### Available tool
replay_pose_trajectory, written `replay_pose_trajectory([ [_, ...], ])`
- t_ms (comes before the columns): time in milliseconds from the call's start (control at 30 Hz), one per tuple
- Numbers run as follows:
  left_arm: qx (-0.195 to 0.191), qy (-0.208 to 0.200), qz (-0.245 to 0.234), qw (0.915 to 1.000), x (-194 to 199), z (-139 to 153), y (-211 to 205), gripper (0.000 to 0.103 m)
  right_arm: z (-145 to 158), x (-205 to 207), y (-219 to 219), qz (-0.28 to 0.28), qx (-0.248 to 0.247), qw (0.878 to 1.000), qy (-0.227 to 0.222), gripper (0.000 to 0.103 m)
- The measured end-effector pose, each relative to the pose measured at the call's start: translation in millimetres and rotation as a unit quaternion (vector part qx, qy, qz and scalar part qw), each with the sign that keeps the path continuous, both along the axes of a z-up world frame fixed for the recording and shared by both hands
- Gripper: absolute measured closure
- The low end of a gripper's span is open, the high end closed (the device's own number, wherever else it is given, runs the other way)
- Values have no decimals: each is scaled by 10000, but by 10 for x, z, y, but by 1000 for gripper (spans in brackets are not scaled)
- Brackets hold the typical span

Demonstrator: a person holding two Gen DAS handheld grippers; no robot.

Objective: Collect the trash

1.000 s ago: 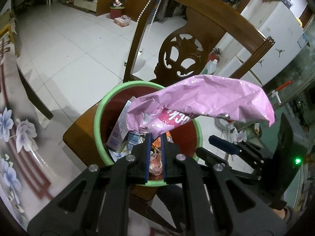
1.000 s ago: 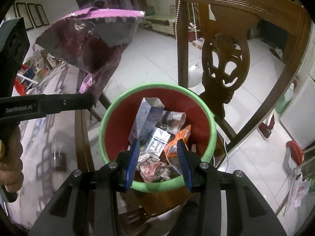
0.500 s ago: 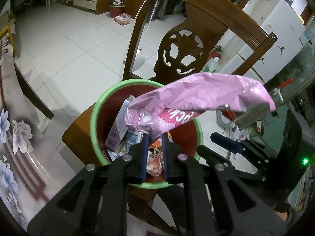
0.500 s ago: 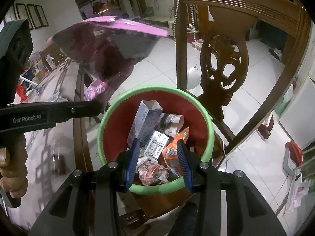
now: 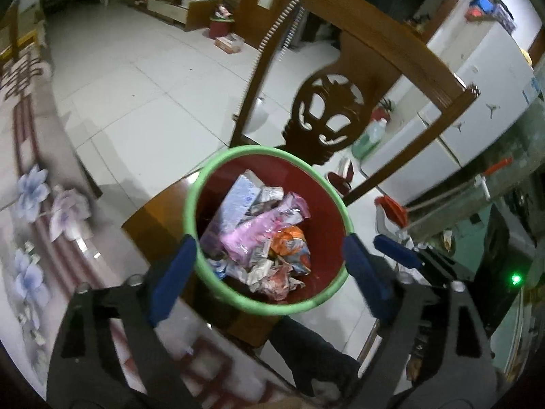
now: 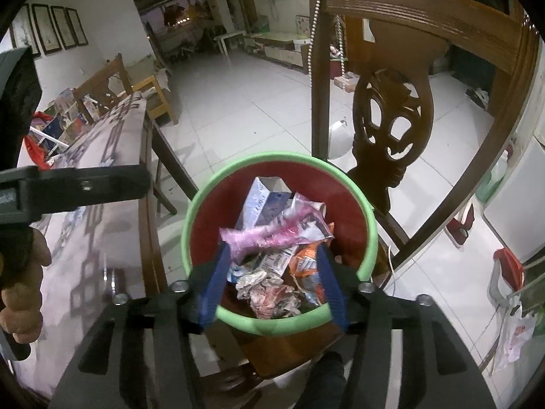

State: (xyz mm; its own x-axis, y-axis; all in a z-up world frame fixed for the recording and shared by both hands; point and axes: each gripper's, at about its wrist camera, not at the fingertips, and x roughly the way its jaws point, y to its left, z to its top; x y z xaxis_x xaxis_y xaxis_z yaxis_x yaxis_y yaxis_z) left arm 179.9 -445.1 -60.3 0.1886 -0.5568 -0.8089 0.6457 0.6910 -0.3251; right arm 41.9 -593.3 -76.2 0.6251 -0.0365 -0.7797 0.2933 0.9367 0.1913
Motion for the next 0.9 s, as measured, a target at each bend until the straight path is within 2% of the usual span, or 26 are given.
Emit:
replay_pose_trajectory([
  [100, 47, -205, 174, 9996, -54, 90, 257, 9, 40, 2, 99, 59, 3, 10000, -47, 36],
  [200, 115, -413, 397, 9983, -131, 194, 586, 7, 77, 25, 239, 137, 32, 9999, -58, 17],
  [333, 148, -649, 695, 9954, -234, 360, 1092, 5, 152, 65, 505, 282, 48, 9996, -75, 11],
  [633, 50, -866, 1510, 9847, -534, 623, 2225, 5, 501, 96, 1316, 845, -140, 9960, -261, 7],
  [900, 175, -1216, 1979, 9725, -821, 758, 2941, 5, 736, 96, 1948, 1227, -321, 9913, -358, 7],
])
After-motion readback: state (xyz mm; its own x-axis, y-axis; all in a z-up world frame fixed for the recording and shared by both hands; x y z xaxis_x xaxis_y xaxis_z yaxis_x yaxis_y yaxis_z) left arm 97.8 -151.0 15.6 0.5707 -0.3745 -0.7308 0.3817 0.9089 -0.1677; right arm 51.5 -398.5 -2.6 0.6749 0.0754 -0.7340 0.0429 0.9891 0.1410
